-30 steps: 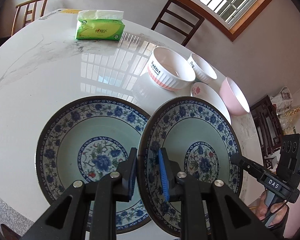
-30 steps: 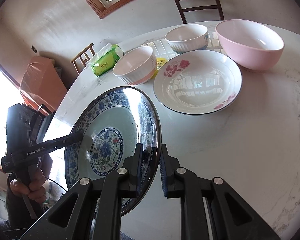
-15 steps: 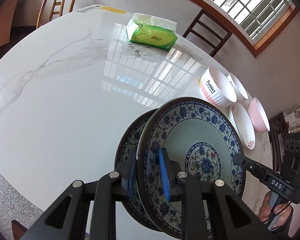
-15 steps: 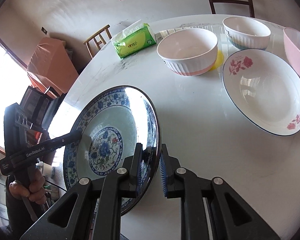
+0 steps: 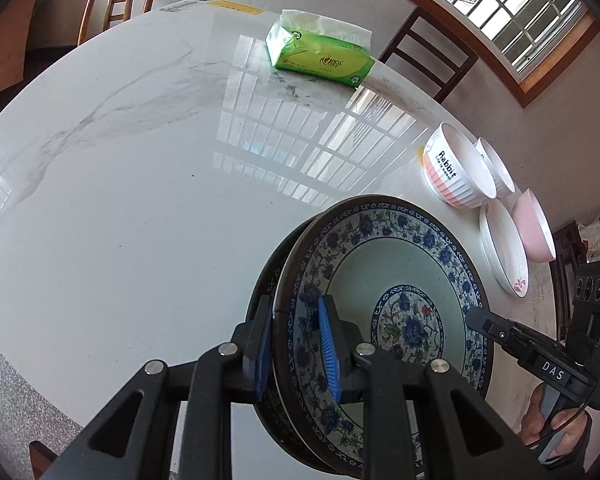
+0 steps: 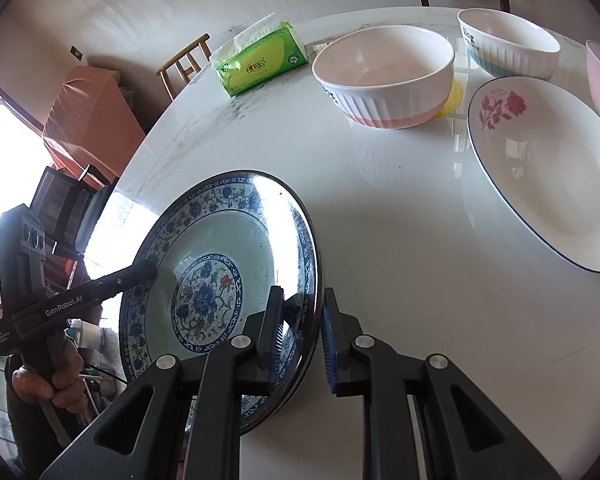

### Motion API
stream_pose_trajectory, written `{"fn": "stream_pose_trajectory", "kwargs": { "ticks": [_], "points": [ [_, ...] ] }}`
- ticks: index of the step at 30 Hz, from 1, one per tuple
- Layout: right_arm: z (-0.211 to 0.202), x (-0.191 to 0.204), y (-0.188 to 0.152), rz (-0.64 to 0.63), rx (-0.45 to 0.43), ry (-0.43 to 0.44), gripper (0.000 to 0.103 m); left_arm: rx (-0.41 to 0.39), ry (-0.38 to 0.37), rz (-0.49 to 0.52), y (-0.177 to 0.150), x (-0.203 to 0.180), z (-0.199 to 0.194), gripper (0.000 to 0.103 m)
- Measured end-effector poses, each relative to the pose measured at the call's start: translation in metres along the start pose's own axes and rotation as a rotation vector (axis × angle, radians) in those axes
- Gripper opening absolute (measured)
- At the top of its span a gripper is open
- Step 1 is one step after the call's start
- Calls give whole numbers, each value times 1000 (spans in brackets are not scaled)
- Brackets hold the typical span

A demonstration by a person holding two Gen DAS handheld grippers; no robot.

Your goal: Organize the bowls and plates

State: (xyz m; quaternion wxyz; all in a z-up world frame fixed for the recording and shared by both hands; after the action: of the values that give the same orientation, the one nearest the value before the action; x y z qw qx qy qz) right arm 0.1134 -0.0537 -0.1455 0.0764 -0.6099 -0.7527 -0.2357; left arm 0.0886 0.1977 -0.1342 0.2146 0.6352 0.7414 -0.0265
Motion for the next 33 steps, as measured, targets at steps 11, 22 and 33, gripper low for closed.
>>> {"fn": "stream_pose_trajectory", "kwargs": {
  "ticks": [11, 22, 33],
  "points": [
    [12, 4, -3, -24, 36, -28, 24, -12, 164, 48, -2, -8, 2, 26],
    [13, 14, -2, -47, 44, -17, 35, -81, 309, 111, 3, -23, -12, 27],
    [16, 26, 3, -73, 55, -35, 49, -106, 276, 62, 7, -14, -25, 27]
  ]
}}
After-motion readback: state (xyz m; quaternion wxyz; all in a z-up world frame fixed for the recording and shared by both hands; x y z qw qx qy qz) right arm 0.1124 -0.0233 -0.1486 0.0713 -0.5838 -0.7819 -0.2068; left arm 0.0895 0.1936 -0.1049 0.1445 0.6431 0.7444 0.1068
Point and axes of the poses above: each gripper's, at about its wrist camera, not at the fingertips, and z roughly the way its jaws point, x to its left, y to its top, the point moved 7 cm from there along z, roughly the way its jaws point, and after that the axes turned 10 degrees about x, right-handed, at the moved point
